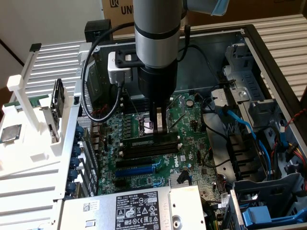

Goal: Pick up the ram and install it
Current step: 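Insert the ram into the slot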

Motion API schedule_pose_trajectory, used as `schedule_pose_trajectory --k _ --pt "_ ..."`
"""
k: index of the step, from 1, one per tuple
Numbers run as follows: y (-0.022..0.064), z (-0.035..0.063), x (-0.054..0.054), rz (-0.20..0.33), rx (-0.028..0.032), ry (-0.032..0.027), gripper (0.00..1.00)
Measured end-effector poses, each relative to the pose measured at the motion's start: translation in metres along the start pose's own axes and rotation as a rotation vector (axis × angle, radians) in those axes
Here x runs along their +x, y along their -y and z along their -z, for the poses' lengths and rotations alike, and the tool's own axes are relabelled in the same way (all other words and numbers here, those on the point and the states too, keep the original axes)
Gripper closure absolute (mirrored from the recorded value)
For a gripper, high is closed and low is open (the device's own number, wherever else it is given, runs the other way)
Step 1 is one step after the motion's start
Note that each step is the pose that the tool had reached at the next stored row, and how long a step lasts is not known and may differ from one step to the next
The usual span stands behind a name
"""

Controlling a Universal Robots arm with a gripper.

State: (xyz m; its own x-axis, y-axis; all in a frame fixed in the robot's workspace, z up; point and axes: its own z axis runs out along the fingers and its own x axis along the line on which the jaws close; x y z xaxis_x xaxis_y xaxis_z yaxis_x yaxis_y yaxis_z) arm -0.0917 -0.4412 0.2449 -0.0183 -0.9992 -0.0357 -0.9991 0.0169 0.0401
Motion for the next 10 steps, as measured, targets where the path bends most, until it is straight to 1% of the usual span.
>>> schedule_pose_trajectory --k 5,10 --pt "-0.0011 -0.0018 -0.0001 0.000 0.0001 -0.0054 0.87" --pt "-0.0012 -0.0025 -0.0004 0.000 0.0001 -0.0083 0.87"
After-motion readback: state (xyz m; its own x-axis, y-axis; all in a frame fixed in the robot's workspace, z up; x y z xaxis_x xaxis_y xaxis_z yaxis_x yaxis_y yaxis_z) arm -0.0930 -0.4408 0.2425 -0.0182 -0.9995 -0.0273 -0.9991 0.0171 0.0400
